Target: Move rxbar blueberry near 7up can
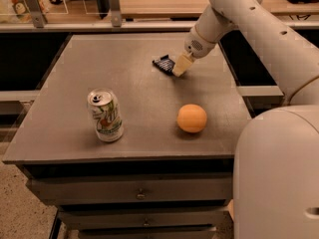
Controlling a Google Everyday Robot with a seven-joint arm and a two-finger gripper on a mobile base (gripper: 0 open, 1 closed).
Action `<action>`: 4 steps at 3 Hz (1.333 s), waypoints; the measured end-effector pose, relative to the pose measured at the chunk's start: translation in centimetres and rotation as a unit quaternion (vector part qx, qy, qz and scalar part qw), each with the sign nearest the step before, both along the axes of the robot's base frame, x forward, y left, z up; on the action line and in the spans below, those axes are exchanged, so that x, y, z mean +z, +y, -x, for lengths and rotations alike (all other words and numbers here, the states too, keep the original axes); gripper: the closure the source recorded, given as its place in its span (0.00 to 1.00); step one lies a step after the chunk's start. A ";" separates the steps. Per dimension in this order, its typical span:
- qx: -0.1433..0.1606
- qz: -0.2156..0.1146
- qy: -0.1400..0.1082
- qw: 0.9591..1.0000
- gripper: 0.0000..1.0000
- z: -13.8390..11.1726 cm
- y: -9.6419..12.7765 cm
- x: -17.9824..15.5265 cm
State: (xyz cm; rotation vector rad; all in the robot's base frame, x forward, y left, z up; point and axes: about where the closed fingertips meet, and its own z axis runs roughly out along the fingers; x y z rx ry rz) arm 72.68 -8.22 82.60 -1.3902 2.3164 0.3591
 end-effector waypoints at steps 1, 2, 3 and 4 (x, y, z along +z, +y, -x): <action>0.012 -0.007 0.001 1.000 0.87 0.3 0.6 0.6; 0.023 -0.014 -0.003 1.000 1.00 0.8 1.0 1.3; 0.039 -0.037 -0.014 0.998 1.00 1.5 0.9 2.4; 0.059 -0.083 -0.028 0.994 1.00 2.9 0.3 3.6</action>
Offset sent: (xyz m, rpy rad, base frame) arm -0.0147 0.0092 0.0292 0.0432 -0.0222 0.0686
